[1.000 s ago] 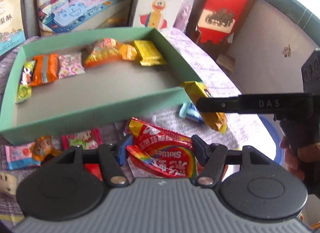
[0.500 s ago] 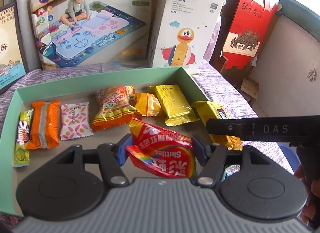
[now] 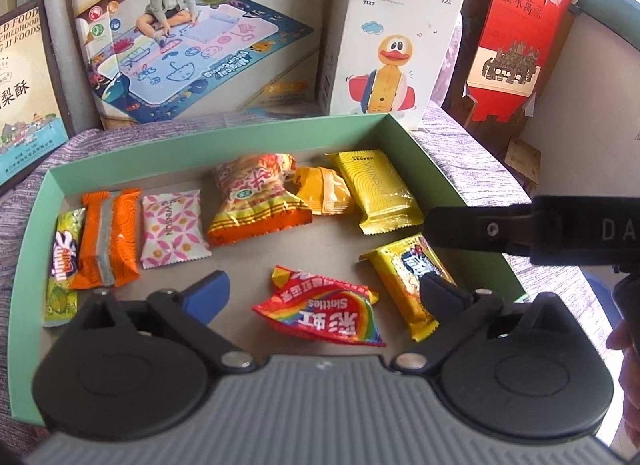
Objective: Organize snacks
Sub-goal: 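Drop both packs into the green box and open both grippers, then grasp the red candy with the left gripper while the right grasps the orange wrapper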
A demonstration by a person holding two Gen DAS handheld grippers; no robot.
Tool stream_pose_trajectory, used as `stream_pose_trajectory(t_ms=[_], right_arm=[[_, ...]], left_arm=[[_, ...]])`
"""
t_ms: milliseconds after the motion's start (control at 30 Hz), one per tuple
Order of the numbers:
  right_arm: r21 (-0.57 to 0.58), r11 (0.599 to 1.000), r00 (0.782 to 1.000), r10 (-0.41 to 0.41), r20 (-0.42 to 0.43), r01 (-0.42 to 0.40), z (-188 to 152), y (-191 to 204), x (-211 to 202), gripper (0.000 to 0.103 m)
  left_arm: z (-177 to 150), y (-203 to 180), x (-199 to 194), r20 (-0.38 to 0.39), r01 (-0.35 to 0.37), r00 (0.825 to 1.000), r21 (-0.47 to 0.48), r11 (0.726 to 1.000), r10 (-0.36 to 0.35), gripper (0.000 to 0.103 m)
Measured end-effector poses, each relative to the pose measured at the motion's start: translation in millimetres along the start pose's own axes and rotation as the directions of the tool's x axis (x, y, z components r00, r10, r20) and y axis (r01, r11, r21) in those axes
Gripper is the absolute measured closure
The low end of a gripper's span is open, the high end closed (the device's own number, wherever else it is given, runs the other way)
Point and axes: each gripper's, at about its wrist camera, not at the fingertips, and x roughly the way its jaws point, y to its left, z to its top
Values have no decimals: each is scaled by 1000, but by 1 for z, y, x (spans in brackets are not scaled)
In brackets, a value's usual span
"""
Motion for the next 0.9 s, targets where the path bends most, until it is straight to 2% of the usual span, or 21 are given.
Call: stream_pose_trajectory(t_ms=[233,367,733,900], right_arm=[[-11,1000,1000,10,25,-9,-12,8,-32,0],[-8,1000,1000,5,18,-5,-28,10,-43,0],[26,999,994,-42,-104,44,-96,-7,-60,0],[53,996,989,-63,-137,70,-117,-18,-65,0]], left_arm=[[-23,12,-34,-2,9,1000,-33,999,-9,0],[-44,19,-51,-13,-6,1000,-39,999,5,0],[-116,29,-73,-99,3,995,-46,999,-8,0],[-132,32,-73,-121,14,992,-69,997,-22,0]])
